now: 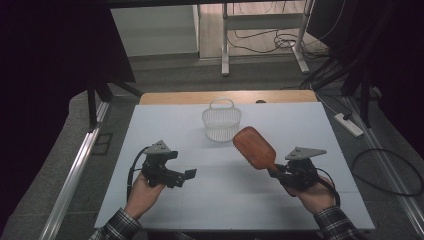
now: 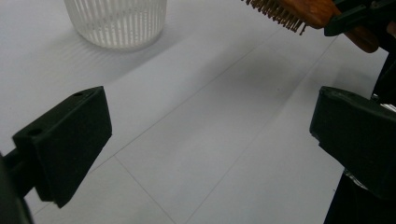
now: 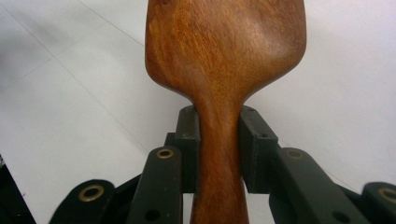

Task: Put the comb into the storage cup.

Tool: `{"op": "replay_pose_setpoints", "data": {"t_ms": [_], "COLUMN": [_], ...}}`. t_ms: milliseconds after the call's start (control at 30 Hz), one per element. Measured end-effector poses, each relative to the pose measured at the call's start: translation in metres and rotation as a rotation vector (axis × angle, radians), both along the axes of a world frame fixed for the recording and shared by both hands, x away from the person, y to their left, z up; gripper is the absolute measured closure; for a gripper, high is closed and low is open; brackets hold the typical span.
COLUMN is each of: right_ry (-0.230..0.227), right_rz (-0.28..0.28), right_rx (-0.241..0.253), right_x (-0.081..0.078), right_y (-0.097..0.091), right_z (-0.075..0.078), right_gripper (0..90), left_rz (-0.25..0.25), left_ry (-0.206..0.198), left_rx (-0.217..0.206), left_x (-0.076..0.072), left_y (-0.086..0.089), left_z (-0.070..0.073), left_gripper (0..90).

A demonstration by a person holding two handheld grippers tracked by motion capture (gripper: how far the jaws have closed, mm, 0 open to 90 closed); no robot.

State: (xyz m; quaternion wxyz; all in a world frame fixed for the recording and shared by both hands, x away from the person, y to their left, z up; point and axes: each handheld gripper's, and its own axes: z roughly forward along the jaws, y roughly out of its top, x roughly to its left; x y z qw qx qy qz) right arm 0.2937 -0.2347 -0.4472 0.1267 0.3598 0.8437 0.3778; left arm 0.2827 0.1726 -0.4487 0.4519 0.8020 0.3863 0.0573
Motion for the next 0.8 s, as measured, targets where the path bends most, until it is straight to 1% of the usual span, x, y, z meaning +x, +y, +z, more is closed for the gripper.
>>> {"op": "replay_pose_setpoints", "data": {"t_ms": [133, 200, 333, 367, 433, 567, 800], "right_ry": [-0.005, -0.012, -0.019, -0.024, -0.028, -0.036, -0.043], "right_rz": [0.006, 0.009, 0.013, 0.014, 0.018, 0.017, 0.017], "right_rx": [0.004, 0.008, 0.007, 0.011, 0.015, 0.017, 0.026], "right_x": [-0.001, -0.003, -0.004, -0.005, -0.005, -0.006, -0.007], "right_y": [0.004, 0.009, 0.012, 0.014, 0.016, 0.019, 0.023], "right_z": [0.000, 0.000, 0.000, 0.000, 0.000, 0.000, -0.001], "right_gripper": [72.3, 72.3, 72.3, 72.3, 72.3, 72.3, 72.3], "left_rz": [-0.002, -0.015, -0.035, -0.048, -0.051, -0.067, -0.069], "left_ry": [0.010, 0.016, 0.020, 0.023, 0.026, 0.036, 0.033], "left_rx": [-0.001, -0.003, 0.007, 0.005, 0.005, -0.014, -0.036], "left_x": [0.004, 0.006, 0.009, 0.011, 0.012, 0.016, 0.021], "left_y": [-0.006, -0.009, -0.016, -0.019, -0.022, -0.028, -0.039], "left_z": [0.001, 0.002, 0.002, 0.002, 0.002, 0.002, 0.002], "left_gripper": [0.0, 0.0, 0.0, 0.0, 0.0, 0.0, 0.0]}}
